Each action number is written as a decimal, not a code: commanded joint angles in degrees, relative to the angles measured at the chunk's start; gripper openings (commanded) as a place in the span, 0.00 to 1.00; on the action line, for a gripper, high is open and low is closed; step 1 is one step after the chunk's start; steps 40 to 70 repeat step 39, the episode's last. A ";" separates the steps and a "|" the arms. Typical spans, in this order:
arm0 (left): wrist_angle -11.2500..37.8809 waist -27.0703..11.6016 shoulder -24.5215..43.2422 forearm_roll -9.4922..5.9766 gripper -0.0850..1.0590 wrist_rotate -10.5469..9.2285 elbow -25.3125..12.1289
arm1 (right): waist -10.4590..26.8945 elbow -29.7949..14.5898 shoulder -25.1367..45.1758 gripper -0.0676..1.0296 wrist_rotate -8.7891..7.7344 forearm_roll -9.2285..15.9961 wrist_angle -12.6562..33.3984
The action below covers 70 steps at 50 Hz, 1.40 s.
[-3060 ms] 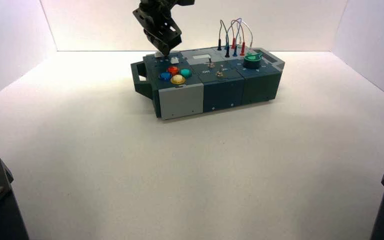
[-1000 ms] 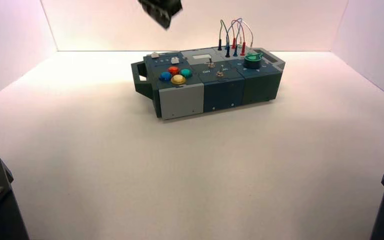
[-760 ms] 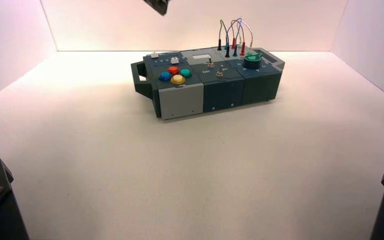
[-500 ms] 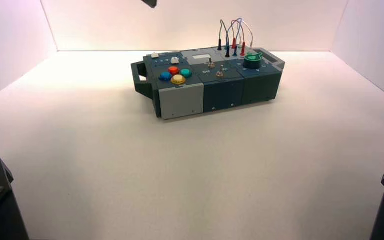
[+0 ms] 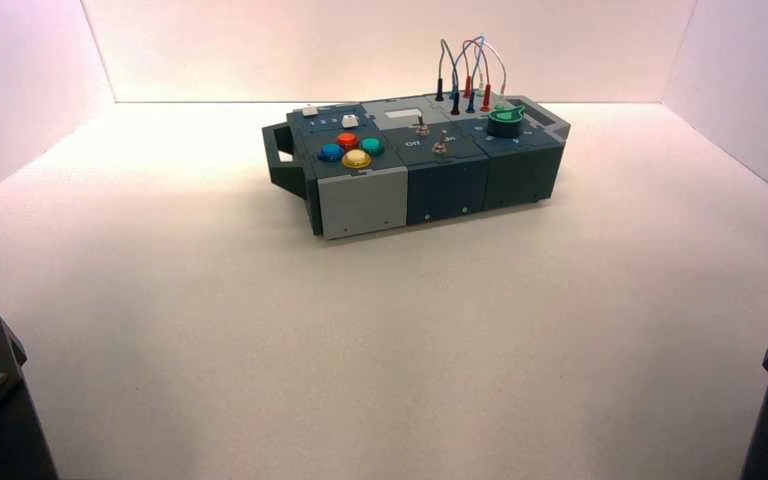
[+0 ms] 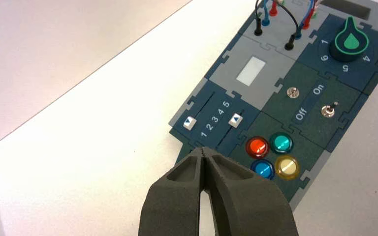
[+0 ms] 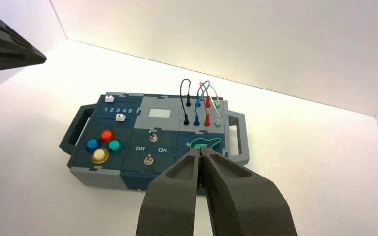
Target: Move the top slider to position 1.
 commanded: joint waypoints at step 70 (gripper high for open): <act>-2.99 2.64 -3.08 0.18 0.05 -0.44 2.64 | 0.09 -0.44 1.05 0.04 0.18 0.88 -1.23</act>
